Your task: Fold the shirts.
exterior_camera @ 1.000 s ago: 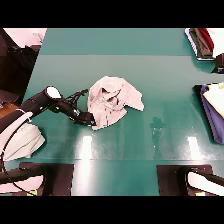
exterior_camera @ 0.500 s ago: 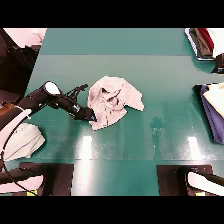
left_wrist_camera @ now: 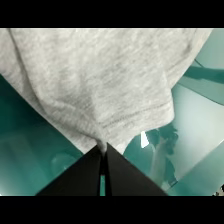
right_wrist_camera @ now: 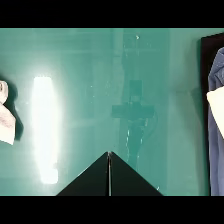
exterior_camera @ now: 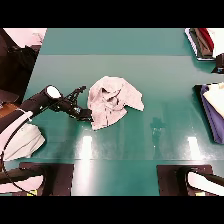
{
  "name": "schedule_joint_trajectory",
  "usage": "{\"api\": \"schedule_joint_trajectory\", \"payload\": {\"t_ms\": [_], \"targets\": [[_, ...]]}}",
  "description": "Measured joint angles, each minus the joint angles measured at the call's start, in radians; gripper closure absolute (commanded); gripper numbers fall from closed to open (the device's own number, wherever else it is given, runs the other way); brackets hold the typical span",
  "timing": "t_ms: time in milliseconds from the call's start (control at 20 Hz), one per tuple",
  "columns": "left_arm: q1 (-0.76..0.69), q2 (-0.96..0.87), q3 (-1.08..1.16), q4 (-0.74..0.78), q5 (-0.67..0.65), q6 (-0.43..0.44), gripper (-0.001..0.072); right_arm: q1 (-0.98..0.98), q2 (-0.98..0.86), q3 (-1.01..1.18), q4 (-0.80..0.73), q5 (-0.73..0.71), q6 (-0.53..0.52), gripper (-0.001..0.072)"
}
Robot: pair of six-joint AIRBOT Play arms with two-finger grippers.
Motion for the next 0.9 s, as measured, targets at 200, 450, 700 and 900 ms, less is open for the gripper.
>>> {"api": "schedule_joint_trajectory", "payload": {"t_ms": [200,450,700,900], "targets": [[0.002,0.002,0.032,0.021,-0.023,-0.004,0.0686,0.000,0.000,-0.009,0.016,0.002,0.000,0.0698],[0.002,0.010,0.262,0.175,-0.172,-0.029,0.0685,0.014,0.000,-0.225,0.241,-0.077,-0.061,0.0325],[0.003,0.072,0.529,0.363,-0.227,-0.072,0.0684,0.030,-0.079,-0.538,0.544,-0.273,-0.189,0.0328],[0.003,0.105,0.641,0.423,-0.217,-0.097,0.0684,0.068,-0.211,-0.631,0.718,-0.373,-0.288,0.0328]]}}
